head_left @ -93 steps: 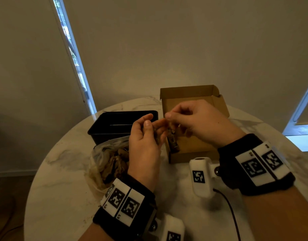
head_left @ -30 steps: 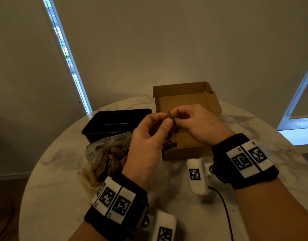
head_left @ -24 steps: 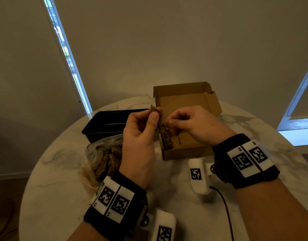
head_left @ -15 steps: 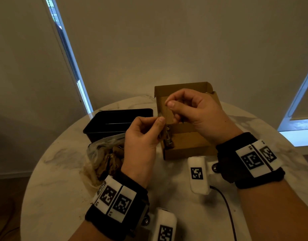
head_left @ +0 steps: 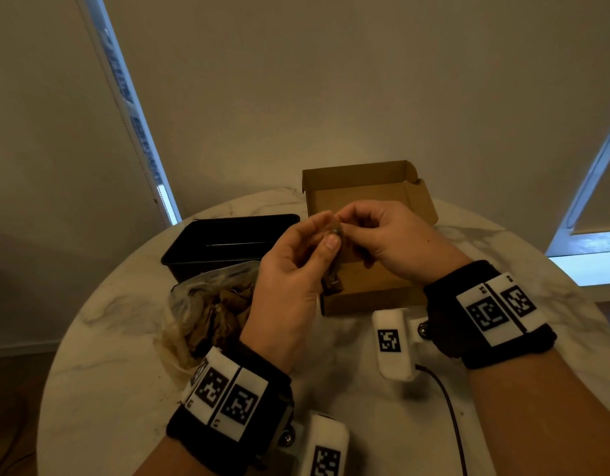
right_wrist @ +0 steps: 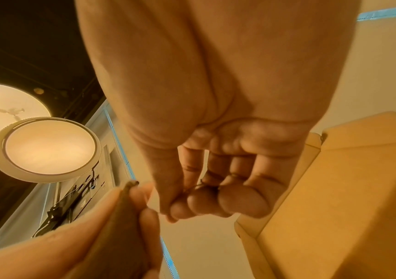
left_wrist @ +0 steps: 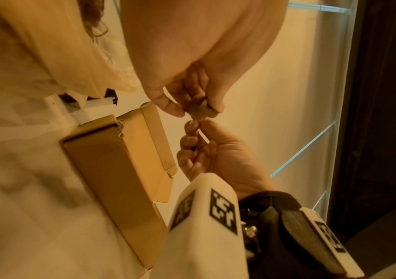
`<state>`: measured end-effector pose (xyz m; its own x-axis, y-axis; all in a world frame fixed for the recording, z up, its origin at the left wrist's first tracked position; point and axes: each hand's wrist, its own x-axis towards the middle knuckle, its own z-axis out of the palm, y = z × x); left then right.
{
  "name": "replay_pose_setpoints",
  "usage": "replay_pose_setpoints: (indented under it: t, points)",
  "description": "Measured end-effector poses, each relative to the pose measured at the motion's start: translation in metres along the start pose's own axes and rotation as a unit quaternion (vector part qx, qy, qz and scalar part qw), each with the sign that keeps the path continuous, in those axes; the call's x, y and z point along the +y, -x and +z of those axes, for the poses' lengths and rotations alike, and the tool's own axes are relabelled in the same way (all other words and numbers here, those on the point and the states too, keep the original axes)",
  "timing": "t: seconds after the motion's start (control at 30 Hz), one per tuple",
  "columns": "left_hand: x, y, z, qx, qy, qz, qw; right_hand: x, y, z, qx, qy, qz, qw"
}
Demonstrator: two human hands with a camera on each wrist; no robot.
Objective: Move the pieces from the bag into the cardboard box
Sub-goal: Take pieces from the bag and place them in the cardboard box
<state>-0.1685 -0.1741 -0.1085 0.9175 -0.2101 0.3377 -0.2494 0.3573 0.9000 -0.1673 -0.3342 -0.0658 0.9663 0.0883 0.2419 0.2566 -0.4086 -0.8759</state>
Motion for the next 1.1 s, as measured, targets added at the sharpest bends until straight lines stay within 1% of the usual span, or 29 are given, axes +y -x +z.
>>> replay_pose_setpoints:
  t: [0.07, 0.2, 0.27, 0.37, 0.43, 0.5, 0.57, 0.67, 0.73, 0.87, 1.0, 1.1]
  points:
    - [-0.002, -0.002, -0.002, 0.026, -0.006, 0.016, 1.000, 0.002, 0.000, -0.001, 0.006, 0.006, 0.004, 1.000]
    - [-0.003, -0.004, -0.009, 0.094, 0.017, 0.030, 0.995, 0.003, -0.001, -0.002, 0.013, -0.007, 0.008, 1.000]
    - [-0.002, -0.004, -0.012, 0.116, 0.027, 0.033, 0.992, 0.001, 0.000, -0.004, 0.009, -0.011, 0.005, 1.000]
    - [-0.001, -0.003, -0.014, 0.139, 0.030, 0.044, 0.989, -0.002, 0.002, -0.004, -0.002, -0.029, -0.016, 0.999]
    - [-0.002, -0.004, -0.014, 0.145, 0.042, 0.041, 0.988, -0.006, 0.003, -0.003, -0.009, -0.047, -0.051, 0.998]
    - [-0.004, -0.006, -0.014, 0.123, 0.043, 0.017, 0.991, -0.010, 0.003, -0.002, -0.013, -0.059, -0.099, 0.993]
    - [-0.006, -0.005, -0.011, 0.065, 0.017, -0.015, 0.998, -0.012, 0.002, -0.001, -0.009, -0.047, -0.127, 0.991]
    - [-0.005, -0.002, -0.005, -0.012, -0.037, -0.037, 0.999, -0.005, -0.001, -0.002, 0.005, -0.017, -0.115, 0.993]
    - [-0.004, 0.000, -0.002, -0.036, -0.048, -0.036, 0.998, 0.001, -0.002, -0.005, 0.016, -0.008, -0.084, 0.996]
    - [-0.004, 0.000, -0.002, -0.029, -0.004, -0.030, 0.999, 0.005, -0.001, -0.008, 0.010, -0.014, -0.033, 0.999]
    - [-0.003, -0.002, -0.003, 0.007, 0.018, -0.022, 1.000, 0.003, 0.002, -0.007, 0.009, -0.052, -0.011, 0.999]
    - [-0.005, -0.003, -0.006, 0.048, 0.026, -0.015, 0.998, 0.003, 0.001, -0.008, 0.005, -0.082, -0.004, 0.997]
